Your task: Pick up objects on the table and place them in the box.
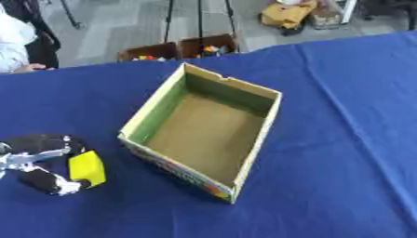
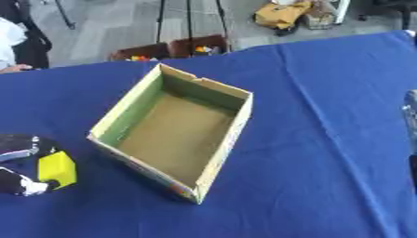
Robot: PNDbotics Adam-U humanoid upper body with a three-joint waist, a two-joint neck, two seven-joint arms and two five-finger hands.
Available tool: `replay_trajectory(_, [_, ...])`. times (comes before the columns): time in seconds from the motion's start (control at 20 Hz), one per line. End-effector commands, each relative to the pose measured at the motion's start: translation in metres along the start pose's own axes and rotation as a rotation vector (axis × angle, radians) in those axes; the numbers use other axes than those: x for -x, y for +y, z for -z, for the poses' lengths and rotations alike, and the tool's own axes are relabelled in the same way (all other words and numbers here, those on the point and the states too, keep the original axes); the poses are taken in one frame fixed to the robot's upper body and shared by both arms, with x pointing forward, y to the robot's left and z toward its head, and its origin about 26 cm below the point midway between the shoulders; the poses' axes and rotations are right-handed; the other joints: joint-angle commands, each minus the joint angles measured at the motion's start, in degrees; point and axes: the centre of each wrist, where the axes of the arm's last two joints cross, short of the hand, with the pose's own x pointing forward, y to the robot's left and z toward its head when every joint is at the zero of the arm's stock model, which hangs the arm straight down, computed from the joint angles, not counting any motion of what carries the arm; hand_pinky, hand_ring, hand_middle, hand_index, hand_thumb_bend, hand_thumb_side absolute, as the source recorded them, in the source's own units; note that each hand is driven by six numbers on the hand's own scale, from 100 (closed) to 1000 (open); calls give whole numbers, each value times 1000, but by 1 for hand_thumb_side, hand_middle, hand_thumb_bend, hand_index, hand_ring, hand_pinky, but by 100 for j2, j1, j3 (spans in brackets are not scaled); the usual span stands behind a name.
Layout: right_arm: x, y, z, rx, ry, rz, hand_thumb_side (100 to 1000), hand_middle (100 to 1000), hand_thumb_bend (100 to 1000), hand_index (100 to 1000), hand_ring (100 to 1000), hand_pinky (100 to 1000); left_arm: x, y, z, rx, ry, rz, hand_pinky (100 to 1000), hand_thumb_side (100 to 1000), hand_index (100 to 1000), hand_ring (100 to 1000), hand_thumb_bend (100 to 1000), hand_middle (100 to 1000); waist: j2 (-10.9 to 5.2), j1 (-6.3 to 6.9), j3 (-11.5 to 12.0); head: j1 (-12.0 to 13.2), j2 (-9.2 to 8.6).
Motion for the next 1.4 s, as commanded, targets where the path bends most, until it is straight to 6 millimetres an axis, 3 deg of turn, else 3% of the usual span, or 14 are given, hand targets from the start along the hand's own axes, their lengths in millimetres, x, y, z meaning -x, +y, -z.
replay_trajectory(0.05, [-5, -3, 7, -1, -30, 1, 503, 586, 100, 812, 770, 781, 4, 17, -10, -40, 44, 63, 301, 604, 839, 511, 265, 682, -2, 80, 13, -5, -32])
replay_trajectory(0.35, [-5, -3, 6, 2, -29, 2, 503, 586, 100, 812, 770, 782, 6, 14, -8, -52, 82, 104, 199, 542, 739, 440, 200, 562, 2, 77, 9, 8, -17])
replay_trajectory(0.5, [-5, -3, 6, 3, -29, 2, 503, 586, 100, 813, 770, 782, 10, 10, -8, -67, 101, 92, 100, 542, 659, 355, 100, 480, -2, 75, 7, 7, -18])
replay_trajectory(0.8, [-4, -3, 6, 4, -26, 1, 502, 587, 100, 813, 770, 782, 11, 13, -12, -115, 104, 50, 100, 554, 613, 316, 100, 441, -29, 79, 21, 6, -10])
replay_trajectory(0.95, [-4, -3, 6, 4, -26, 1, 502, 588, 100, 812, 770, 782, 11, 17, -16, -131, 94, 15, 100, 510, 608, 308, 100, 433, -44, 81, 24, 4, -5])
replay_trajectory(1.1, [-4, -3, 6, 5, -25, 1, 502, 589, 100, 812, 771, 782, 9, 26, -23, -150, 72, -10, 100, 454, 576, 274, 100, 403, -56, 88, 28, 2, -6])
replay_trajectory(1.4, [-5, -2, 6, 3, -27, 3, 500, 590, 100, 812, 770, 782, 5, 52, -42, -227, 42, -27, 100, 429, 554, 246, 100, 383, -75, 113, 18, 18, -30])
